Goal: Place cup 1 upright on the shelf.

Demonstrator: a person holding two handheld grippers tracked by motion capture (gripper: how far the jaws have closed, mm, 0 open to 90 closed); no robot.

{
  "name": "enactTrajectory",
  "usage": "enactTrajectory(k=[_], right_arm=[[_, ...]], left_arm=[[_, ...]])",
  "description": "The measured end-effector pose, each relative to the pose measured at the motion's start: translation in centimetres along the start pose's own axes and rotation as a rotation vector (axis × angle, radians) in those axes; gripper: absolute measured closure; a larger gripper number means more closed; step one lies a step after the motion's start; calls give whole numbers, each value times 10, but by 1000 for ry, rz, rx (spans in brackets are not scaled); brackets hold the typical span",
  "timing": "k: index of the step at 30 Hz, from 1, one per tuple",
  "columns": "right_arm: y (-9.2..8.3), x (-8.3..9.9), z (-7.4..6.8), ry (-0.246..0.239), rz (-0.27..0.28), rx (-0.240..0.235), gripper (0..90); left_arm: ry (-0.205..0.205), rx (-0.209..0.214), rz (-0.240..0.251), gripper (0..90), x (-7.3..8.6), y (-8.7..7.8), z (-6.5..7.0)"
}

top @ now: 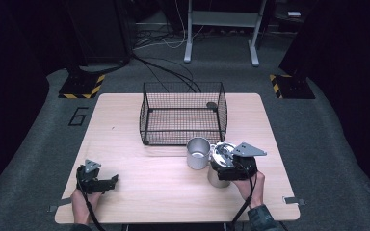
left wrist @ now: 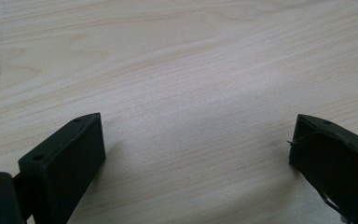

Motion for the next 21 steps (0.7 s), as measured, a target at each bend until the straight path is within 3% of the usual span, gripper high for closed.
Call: enactTrajectory(k=[16, 18, 21], right_arm=[[-6, -10, 3, -7, 0, 11, 33], [-8, -13, 3, 9, -1, 15, 33], [-10, -16, 6, -9, -6, 11, 33]], left_arm=[[-1, -4, 5, 33, 0, 0, 0], [0, -2, 4, 32, 0, 0, 0], [-3, -6, 12, 32, 0, 1, 0]])
Point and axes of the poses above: each handheld gripper's, and its own axes: y roughly forward along the jaws, x roughly out of its underside, z roughly to its right, the point moved 1 cm from there along y, roughly forward along the jaws, and after that the axes turned 8 degrees about x, right-handed, at the moved point
